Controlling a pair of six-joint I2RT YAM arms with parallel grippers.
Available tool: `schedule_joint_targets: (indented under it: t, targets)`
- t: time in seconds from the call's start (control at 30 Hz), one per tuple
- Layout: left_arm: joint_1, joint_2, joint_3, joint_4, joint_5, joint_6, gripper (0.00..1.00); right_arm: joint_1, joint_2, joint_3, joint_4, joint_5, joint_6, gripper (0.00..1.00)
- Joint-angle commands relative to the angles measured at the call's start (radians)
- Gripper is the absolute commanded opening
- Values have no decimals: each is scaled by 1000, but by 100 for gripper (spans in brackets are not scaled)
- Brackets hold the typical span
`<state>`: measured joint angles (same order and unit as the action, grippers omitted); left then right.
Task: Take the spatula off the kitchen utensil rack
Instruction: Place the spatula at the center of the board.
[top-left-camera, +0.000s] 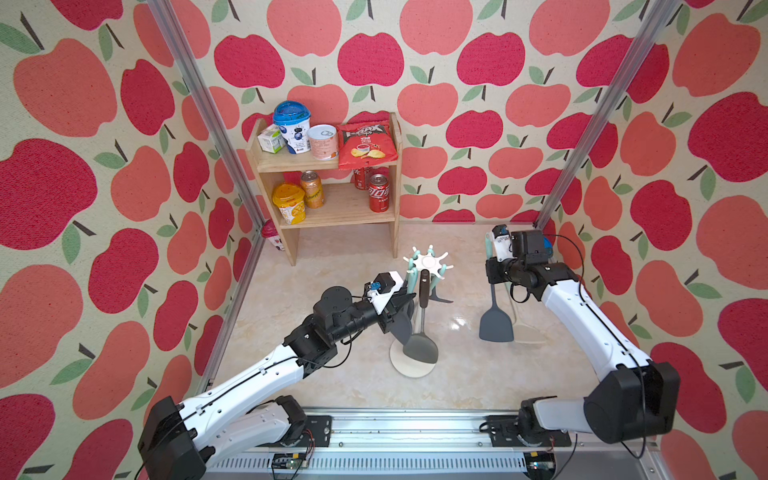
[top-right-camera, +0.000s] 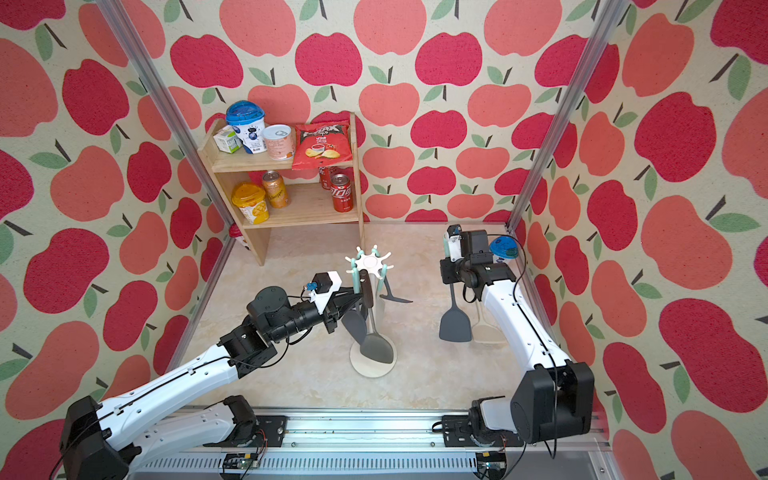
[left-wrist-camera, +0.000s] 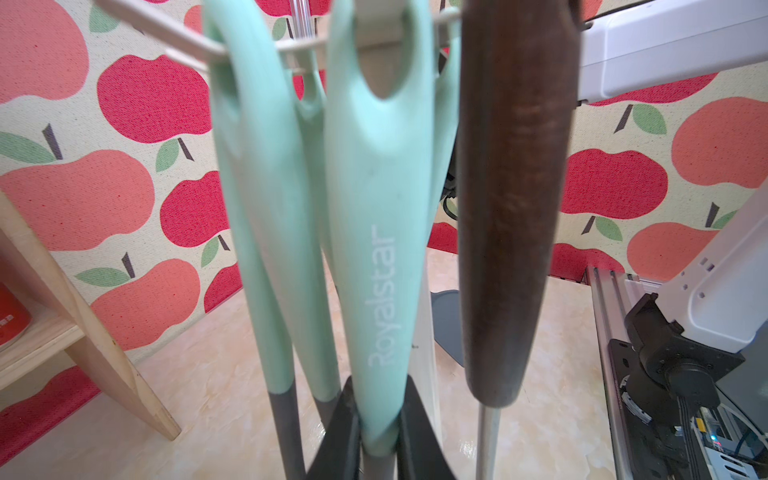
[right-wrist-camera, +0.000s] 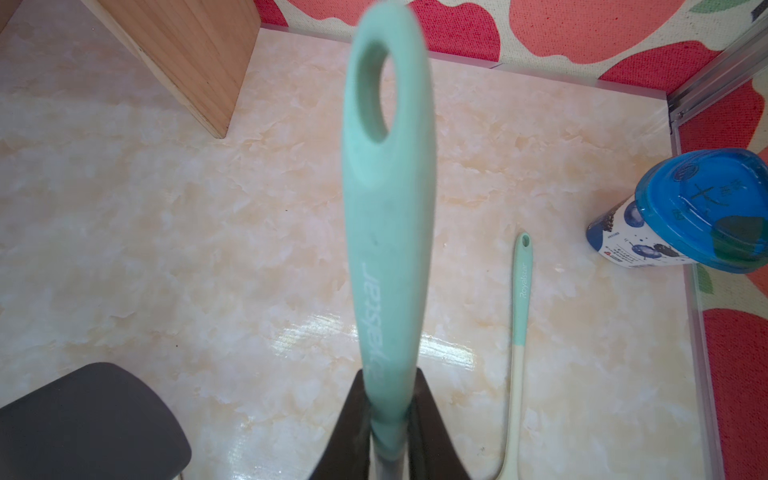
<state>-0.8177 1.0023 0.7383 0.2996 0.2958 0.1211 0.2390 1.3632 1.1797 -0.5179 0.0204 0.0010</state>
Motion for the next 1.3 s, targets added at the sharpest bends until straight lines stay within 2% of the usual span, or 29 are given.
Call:
schedule_joint_targets:
  t: [0.0,0.63,1.27]
  targets:
    - [-3,12,-29,-108,-8,17,0,-15,7,30,48,-38,-21,0]
    - [-4,25,-10,-119,9,29,0,-93,165,45,88,-193,-4,0]
    - [-4,13,-18,-133,-3,34,0,-101,330,77,126,-180,22,0]
